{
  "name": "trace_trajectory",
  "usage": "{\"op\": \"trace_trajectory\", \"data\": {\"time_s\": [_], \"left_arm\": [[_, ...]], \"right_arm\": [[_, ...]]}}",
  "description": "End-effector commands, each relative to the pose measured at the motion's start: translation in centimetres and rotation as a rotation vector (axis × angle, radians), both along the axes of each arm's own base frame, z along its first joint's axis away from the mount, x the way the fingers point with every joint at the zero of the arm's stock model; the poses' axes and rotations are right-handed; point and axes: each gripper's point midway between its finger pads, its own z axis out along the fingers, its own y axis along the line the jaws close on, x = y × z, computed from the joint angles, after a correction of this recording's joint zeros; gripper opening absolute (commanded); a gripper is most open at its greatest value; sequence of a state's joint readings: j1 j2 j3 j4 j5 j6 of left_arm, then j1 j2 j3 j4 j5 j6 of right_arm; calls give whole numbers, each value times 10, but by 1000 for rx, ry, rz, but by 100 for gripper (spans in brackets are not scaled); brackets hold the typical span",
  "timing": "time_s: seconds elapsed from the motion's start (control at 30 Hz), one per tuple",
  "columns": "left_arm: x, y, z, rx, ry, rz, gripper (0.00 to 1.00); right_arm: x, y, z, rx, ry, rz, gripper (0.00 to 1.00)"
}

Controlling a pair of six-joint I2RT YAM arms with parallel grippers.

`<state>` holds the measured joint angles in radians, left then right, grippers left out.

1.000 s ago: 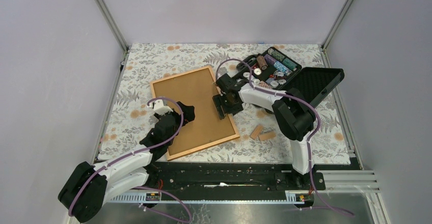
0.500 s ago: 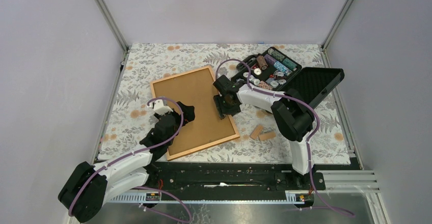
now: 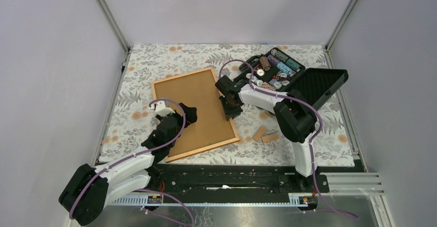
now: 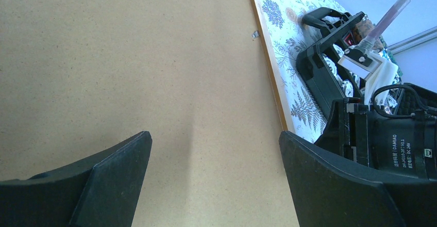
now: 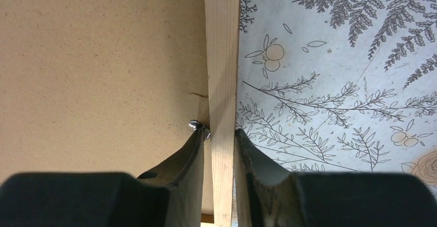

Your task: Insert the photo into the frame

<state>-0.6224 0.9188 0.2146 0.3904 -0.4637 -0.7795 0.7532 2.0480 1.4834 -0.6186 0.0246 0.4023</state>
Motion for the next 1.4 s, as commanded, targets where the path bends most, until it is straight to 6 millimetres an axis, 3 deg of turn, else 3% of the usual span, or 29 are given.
{"op": "trace_trajectory", "data": {"time_s": [0.0, 0.1, 0.2, 0.23, 0.33, 0.4, 0.53, 0.63, 0.73, 0.8, 0.93, 1.07, 1.27, 1.37], "left_arm": [[7, -7, 21, -32, -46, -9, 99], [7, -7, 21, -33, -46, -8, 99], [7, -7, 21, -32, -46, -8, 99], [7, -7, 21, -32, -47, -8, 99], [7, -7, 21, -32, -46, -8, 99], [7, -7, 21, -32, -46, -8, 99], [7, -7, 20, -32, -45, -7, 99], [7, -7, 20, -33, -45, -9, 99], [7, -7, 21, -33, -46, -10, 99], [7, -7, 20, -33, -44, -11, 99], [7, -7, 20, -33, -45, -10, 99], [6, -7, 21, -34, -46, -11, 99], [6, -7, 21, -36, -48, -9, 99], [6, -6, 20, -36, -48, -7, 99]], "right_arm": [[-6, -1, 0, -21, 5, 29, 15], [1, 2, 1, -27, -15, 33, 0], [6, 5, 3, -30, -29, 38, 0], [7, 6, 5, -22, -28, 43, 5], [6, 9, 18, 9, -47, 47, 49], [3, 9, 26, 31, -53, 47, 67], [-12, 12, 29, 81, -23, 61, 76], [-22, 4, 17, 50, -1, 78, 70], [-31, 2, 9, 54, 28, 114, 48], [-36, 12, 9, 116, 37, 174, 38], [-25, 19, 8, 131, -20, 276, 20], [4, 22, 7, 69, -127, 385, 1], [59, 16, -7, -141, -261, 536, 0], [87, 17, 2, -227, -340, 561, 0]]}}
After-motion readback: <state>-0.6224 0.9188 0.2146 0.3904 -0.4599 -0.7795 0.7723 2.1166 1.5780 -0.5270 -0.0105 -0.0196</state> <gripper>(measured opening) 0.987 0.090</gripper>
